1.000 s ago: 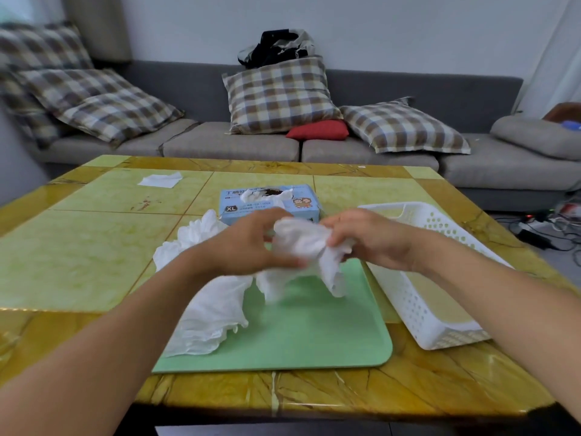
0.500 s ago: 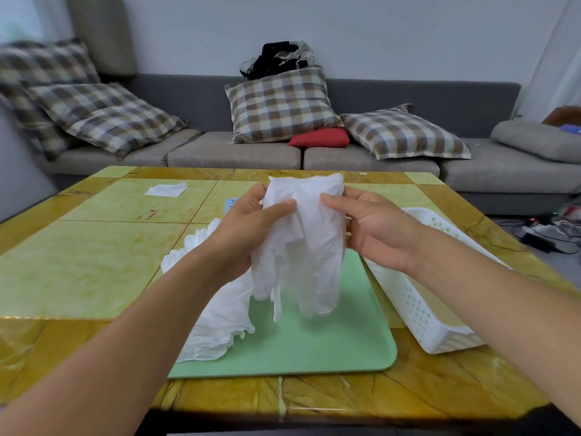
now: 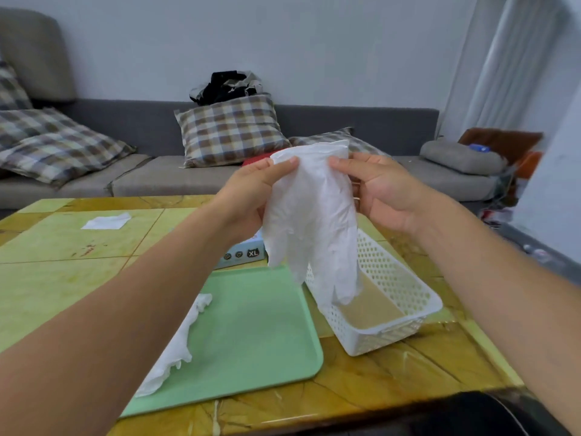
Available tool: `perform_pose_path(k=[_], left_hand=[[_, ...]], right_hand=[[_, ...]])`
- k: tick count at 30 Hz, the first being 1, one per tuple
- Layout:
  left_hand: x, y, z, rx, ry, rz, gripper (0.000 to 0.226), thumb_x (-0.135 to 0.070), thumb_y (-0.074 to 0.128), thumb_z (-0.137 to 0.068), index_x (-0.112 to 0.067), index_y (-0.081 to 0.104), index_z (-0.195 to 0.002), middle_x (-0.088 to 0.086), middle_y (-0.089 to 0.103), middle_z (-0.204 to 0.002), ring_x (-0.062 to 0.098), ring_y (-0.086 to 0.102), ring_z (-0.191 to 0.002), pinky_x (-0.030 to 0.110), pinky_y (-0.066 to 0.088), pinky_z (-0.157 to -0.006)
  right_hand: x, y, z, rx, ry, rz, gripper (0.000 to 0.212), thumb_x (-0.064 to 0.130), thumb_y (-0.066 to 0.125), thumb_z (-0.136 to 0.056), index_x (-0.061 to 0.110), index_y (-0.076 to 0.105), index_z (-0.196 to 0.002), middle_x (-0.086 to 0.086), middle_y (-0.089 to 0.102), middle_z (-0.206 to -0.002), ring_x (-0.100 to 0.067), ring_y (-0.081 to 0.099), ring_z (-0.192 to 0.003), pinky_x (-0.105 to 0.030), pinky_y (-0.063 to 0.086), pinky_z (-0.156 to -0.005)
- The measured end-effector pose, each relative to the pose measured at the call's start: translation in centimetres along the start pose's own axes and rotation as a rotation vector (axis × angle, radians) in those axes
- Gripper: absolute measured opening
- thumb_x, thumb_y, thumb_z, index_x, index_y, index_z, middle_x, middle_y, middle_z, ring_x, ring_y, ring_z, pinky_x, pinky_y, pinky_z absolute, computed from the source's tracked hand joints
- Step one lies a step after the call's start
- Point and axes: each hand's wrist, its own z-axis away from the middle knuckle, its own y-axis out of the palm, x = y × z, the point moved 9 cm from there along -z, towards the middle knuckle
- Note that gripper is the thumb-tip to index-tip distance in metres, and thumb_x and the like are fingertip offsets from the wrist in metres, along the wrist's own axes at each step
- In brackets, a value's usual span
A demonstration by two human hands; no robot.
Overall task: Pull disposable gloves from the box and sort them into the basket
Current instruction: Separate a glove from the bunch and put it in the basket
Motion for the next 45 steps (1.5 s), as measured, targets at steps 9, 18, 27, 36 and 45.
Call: perform_pose_path(k=[9,18,27,36,45], left_hand=[[3.3,6.8,-2.1,0.029,-0.182,0.108,0.023,-0.023,0.069,-0.094,-0.008,0.072,-0.112,0.003,0.076,-0.089,0.015,0.070,-0.075,0.027,0.057,-0.077],[7.7,8.1,-3.9,0.094,-0.446,0.129,0.022,-0.011,0.069,-0.091,0.000,0.068,-0.110,0.008,0.073,-0.095,0.019,0.070,-0.080,0.030,0.060,-0.076],[9.1,5.1,-10.5,0.001,-0.432,-0.055,0.016,-0.009,0.067,-0.094,-0.004,0.066,-0.109,0.009,0.071,-0.104,0.021,0.067,-0.093,0.033,0.055,-0.095],[9.4,5.0,-9.9,0.132,0.031,-0.491,0.009,-0.012,0.079,-0.084,-0.010,0.073,-0.090,0.011,0.073,-0.088,0.019,0.062,-0.080,0.033,0.053,-0.079],[16.1,10.4,-3.0,0.688,0.123,-1.204,0.010,-0.022,0.084,-0.079,-0.019,0.075,-0.084,-0.005,0.075,-0.082,0.001,0.066,-0.074,0.024,0.055,-0.076]], right_hand=[[0.2,-7.3,1.3,-0.116,0.097,0.081,0.024,0.018,0.068,-0.094,0.007,0.071,-0.114,-0.009,0.071,-0.102,-0.024,0.064,-0.092,-0.042,0.052,-0.090],[-3.1,-10.4,0.4,-0.058,0.122,0.085,0.014,0.012,0.066,-0.095,0.010,0.074,-0.106,-0.011,0.074,-0.107,-0.022,0.069,-0.097,-0.037,0.055,-0.090],[-7.6,-11.3,-6.7,-0.013,0.203,0.117,0.004,0.017,0.068,-0.094,0.017,0.067,-0.098,0.000,0.073,-0.093,-0.014,0.067,-0.082,-0.029,0.052,-0.078],[-9.2,-13.2,-5.8,0.080,-0.006,0.315,0.022,-0.002,0.068,-0.090,0.002,0.069,-0.111,-0.006,0.073,-0.099,-0.010,0.068,-0.089,-0.020,0.053,-0.080],[-14.3,-9.3,2.3,0.612,0.019,1.084,0.008,0.018,0.076,-0.087,0.025,0.077,-0.091,0.016,0.075,-0.092,0.002,0.068,-0.091,-0.020,0.050,-0.089]])
